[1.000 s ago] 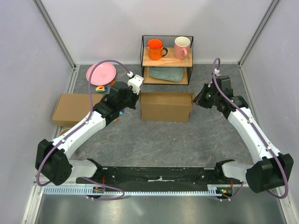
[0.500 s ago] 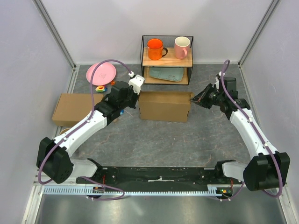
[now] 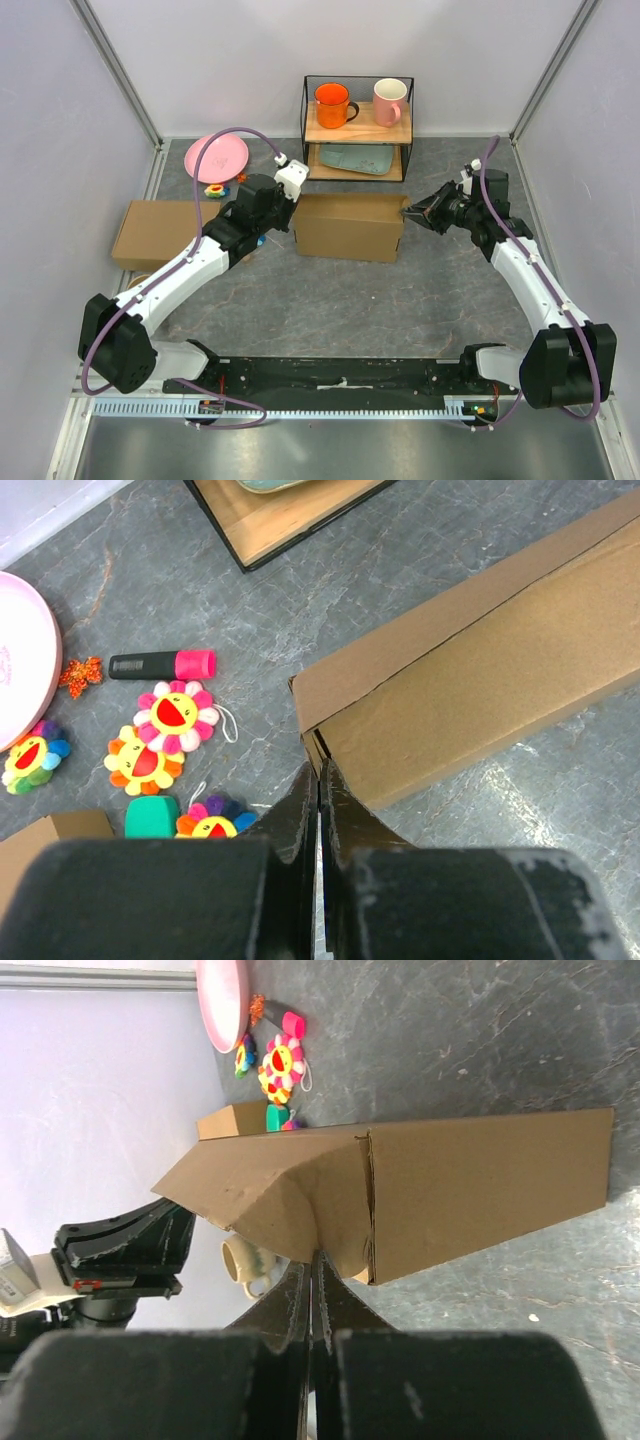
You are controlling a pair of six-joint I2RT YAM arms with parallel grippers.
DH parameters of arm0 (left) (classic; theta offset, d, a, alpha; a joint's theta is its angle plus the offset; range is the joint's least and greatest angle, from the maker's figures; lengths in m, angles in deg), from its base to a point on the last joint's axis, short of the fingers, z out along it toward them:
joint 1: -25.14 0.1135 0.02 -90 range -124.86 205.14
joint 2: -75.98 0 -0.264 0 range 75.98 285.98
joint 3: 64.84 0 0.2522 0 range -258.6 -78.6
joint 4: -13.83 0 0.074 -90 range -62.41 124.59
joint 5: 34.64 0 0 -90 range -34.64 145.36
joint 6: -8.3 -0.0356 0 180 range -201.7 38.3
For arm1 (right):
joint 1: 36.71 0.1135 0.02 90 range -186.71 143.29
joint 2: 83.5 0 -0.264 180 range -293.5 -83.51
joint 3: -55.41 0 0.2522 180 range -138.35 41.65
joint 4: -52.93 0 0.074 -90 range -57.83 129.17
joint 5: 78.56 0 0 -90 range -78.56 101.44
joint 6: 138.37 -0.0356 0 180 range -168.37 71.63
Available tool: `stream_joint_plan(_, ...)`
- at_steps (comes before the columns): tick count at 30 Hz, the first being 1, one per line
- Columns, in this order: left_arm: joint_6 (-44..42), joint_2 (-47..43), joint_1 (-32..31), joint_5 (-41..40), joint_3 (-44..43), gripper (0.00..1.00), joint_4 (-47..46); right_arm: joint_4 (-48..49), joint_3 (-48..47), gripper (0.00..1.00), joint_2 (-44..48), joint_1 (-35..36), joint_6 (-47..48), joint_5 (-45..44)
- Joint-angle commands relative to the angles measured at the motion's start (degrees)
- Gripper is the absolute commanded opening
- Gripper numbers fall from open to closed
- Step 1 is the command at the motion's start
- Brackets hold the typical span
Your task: Fold the paper box
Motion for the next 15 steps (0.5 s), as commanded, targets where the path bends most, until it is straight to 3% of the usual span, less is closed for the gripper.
stream_joint_plan(1,-2.53,0.26,-1.04,0.93,1.04,0.02,1.34,7.03,1.30,0.00,1.15,0.19,-7.05,5.43)
stream_joint_plan(15,-2.54,0.08,-1.22,0.31,1.31,0.02,1.52,0.91,0.70,0.00,3.17,0.19,-1.09,-0.09)
